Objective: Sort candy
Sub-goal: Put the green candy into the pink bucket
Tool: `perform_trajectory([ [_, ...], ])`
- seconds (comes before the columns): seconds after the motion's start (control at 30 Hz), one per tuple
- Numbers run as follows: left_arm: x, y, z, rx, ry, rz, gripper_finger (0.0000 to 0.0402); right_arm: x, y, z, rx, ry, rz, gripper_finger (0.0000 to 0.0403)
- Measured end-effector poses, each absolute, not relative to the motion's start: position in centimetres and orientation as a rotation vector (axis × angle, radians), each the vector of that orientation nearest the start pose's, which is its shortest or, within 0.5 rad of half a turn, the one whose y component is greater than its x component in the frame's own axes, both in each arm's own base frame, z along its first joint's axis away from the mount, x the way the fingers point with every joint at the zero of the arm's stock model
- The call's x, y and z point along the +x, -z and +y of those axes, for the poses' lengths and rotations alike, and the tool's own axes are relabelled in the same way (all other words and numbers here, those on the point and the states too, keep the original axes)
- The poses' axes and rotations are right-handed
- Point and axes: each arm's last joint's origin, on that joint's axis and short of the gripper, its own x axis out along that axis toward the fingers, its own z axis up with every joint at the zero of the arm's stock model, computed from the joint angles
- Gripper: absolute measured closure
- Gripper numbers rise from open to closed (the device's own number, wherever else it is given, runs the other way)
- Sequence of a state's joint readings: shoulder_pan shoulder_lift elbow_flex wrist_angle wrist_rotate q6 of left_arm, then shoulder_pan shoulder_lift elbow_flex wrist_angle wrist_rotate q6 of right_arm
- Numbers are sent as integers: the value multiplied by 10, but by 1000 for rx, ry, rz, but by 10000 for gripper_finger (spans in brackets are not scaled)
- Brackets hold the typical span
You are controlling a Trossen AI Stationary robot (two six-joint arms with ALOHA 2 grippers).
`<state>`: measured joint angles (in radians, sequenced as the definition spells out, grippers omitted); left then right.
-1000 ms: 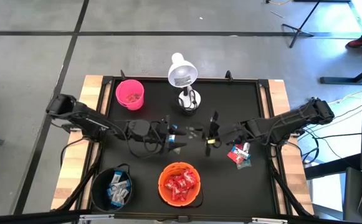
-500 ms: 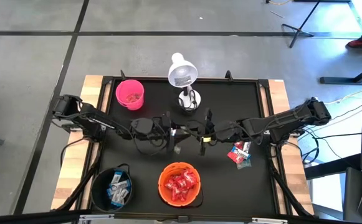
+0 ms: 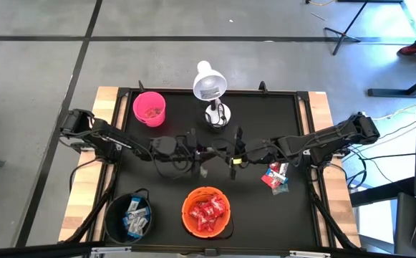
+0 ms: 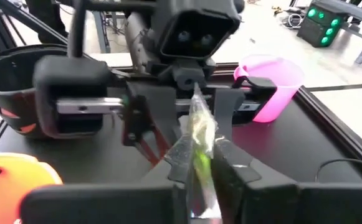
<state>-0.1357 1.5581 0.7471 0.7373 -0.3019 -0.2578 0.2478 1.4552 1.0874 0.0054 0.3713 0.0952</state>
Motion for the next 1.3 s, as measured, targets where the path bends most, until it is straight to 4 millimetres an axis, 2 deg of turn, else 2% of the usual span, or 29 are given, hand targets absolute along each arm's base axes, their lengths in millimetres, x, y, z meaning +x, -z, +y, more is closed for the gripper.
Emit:
perform_trajectory([
  [0.23,322,-219,-31,-231,-200,98,367,321,-300,71,-23,128,339,274],
  [0.37,322,-221,-30,-225,-200,96,393,316,-308,70,-34,124,320,218],
  [0.6,307,-237,-25,-213,-228,142,400,292,-332,64,-16,124,278,158],
  [0.8,265,-269,-16,-141,-395,204,401,267,-348,57,34,133,283,155],
  [1.0,206,-293,11,-107,-733,257,401,259,-351,55,53,138,302,159],
  [1.17,170,-288,43,-161,-996,363,400,259,-352,55,55,135,294,160],
  [1.3,153,-278,66,-240,-1101,486,400,259,-352,56,55,132,297,160],
])
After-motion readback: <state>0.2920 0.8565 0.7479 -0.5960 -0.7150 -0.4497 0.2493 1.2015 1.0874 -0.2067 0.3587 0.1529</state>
